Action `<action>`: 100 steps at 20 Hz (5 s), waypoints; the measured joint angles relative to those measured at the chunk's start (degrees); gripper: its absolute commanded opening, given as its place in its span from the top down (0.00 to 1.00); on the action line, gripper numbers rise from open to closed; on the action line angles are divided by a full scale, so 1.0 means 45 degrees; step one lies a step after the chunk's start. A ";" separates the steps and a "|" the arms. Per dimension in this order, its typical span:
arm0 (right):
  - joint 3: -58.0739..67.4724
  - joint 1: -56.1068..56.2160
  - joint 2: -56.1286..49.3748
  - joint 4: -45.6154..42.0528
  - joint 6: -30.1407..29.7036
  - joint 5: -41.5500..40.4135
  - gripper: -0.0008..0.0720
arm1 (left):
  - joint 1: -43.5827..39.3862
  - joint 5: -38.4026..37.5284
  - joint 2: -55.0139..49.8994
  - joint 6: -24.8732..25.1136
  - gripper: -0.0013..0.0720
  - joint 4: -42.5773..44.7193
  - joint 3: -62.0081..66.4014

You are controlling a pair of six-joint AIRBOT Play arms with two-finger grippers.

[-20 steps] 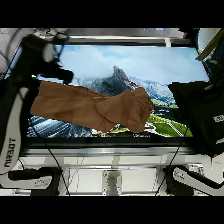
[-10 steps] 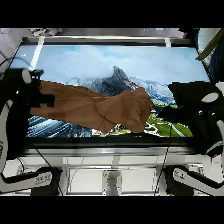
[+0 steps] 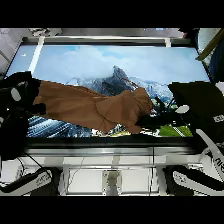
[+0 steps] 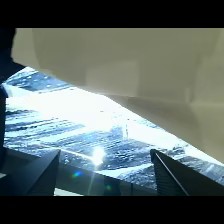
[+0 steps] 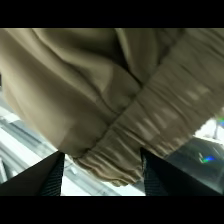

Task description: Fold the clothes and pants, and hang the long-sleeved shirts on hangers.

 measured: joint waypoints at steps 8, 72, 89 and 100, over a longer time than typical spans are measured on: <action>-0.0005 0.0665 0.0015 -0.0695 -0.0024 -0.0471 0.26 | 0.0180 0.0180 0.0068 -0.0034 0.11 -0.0073 -0.0141; 0.8194 -0.7456 -0.1103 -0.4337 0.0350 0.1938 0.32 | 0.1681 0.3832 -0.0068 -0.4056 0.48 -0.2793 -0.0117; 0.8641 -0.7456 -0.1122 -0.4886 0.0413 0.3279 0.32 | 0.1695 -0.0068 -0.6455 -0.1078 0.18 -0.2409 0.6062; 0.8641 -0.7456 -0.1127 -0.4901 0.0408 0.3050 0.32 | 0.0860 -0.0058 -0.7252 -0.0908 0.97 -0.1316 0.6611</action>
